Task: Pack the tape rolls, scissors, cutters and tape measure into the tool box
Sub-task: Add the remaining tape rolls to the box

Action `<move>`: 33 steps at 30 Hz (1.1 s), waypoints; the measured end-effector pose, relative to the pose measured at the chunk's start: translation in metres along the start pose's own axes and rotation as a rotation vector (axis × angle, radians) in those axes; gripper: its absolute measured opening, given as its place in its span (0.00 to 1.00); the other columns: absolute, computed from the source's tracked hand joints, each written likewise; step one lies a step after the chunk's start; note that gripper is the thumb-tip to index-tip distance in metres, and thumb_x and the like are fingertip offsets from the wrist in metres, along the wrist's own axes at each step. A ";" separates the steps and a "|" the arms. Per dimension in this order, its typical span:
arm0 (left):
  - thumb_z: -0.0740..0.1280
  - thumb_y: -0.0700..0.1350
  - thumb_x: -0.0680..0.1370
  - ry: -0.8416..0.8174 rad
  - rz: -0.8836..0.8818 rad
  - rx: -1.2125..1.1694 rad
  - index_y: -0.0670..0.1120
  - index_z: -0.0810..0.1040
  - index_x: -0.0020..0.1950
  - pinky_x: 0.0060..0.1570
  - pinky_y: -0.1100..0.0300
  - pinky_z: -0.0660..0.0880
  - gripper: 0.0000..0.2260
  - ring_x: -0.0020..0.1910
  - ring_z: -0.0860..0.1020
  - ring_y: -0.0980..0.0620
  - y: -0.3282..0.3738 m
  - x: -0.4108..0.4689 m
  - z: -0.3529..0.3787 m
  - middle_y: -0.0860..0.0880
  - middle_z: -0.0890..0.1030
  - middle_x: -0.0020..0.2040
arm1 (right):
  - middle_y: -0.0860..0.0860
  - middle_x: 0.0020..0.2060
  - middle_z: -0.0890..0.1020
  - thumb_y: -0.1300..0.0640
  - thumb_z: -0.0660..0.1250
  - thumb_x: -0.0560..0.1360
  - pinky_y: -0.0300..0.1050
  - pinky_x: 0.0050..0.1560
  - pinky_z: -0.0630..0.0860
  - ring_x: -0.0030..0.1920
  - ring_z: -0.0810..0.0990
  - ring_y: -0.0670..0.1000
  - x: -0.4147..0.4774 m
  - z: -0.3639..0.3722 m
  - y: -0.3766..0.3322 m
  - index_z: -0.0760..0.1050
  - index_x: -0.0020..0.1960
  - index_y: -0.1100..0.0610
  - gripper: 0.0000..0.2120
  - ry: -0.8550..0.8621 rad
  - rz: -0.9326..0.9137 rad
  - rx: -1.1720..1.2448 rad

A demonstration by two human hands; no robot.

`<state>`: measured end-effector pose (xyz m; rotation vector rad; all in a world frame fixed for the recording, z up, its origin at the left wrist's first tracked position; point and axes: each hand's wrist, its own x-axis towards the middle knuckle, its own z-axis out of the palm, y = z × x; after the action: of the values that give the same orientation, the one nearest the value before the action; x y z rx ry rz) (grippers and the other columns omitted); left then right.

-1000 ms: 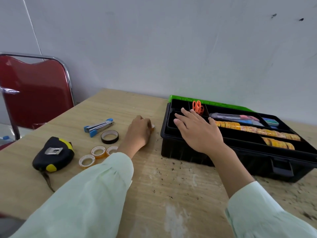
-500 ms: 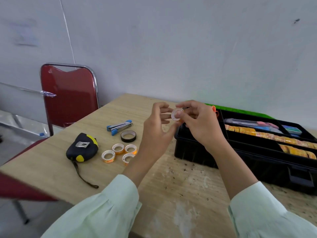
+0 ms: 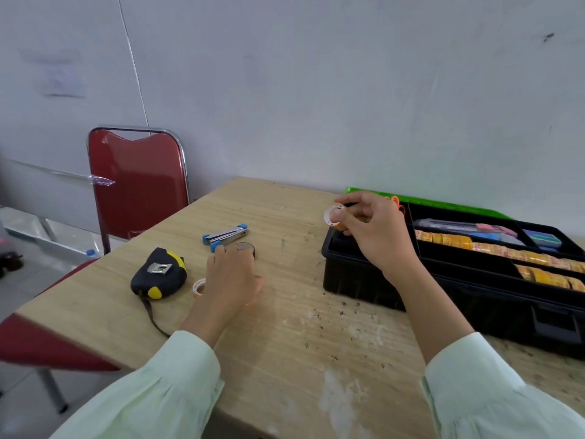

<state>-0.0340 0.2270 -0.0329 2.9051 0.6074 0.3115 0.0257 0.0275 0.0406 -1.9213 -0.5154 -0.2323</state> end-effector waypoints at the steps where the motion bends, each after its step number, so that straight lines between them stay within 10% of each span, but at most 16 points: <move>1: 0.66 0.50 0.75 0.011 0.007 -0.003 0.48 0.75 0.55 0.54 0.56 0.65 0.11 0.58 0.70 0.46 0.000 0.000 -0.001 0.48 0.77 0.55 | 0.49 0.39 0.84 0.55 0.70 0.75 0.53 0.53 0.80 0.42 0.84 0.47 0.000 -0.002 0.001 0.78 0.53 0.52 0.07 0.005 0.000 0.011; 11: 0.68 0.47 0.76 0.525 0.406 -0.798 0.47 0.78 0.52 0.41 0.57 0.78 0.07 0.45 0.78 0.52 0.076 -0.016 -0.039 0.48 0.77 0.47 | 0.48 0.34 0.85 0.53 0.70 0.74 0.41 0.45 0.76 0.38 0.83 0.46 -0.012 -0.042 0.000 0.77 0.54 0.52 0.09 0.135 0.011 0.046; 19: 0.67 0.35 0.75 0.251 0.627 -1.105 0.47 0.75 0.61 0.49 0.74 0.74 0.15 0.55 0.76 0.62 0.166 -0.037 -0.051 0.48 0.73 0.57 | 0.49 0.34 0.84 0.58 0.71 0.73 0.48 0.45 0.81 0.37 0.84 0.46 -0.037 -0.127 0.017 0.81 0.52 0.51 0.08 0.336 0.104 -0.033; 26: 0.71 0.38 0.74 0.046 0.797 -1.103 0.45 0.76 0.59 0.48 0.68 0.78 0.15 0.53 0.78 0.56 0.241 -0.050 -0.044 0.49 0.75 0.55 | 0.56 0.39 0.81 0.61 0.65 0.76 0.38 0.34 0.65 0.39 0.77 0.53 -0.064 -0.214 0.035 0.81 0.55 0.55 0.11 0.439 0.195 -0.503; 33: 0.70 0.41 0.75 0.026 0.844 -1.034 0.48 0.75 0.61 0.51 0.68 0.77 0.15 0.56 0.75 0.56 0.267 -0.055 -0.032 0.51 0.74 0.56 | 0.58 0.50 0.80 0.61 0.70 0.74 0.46 0.42 0.78 0.39 0.78 0.54 -0.074 -0.244 0.054 0.79 0.55 0.58 0.09 0.355 0.392 -0.690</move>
<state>0.0105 -0.0341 0.0406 1.9550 -0.6567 0.5394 0.0030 -0.2310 0.0646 -2.5201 0.2207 -0.5317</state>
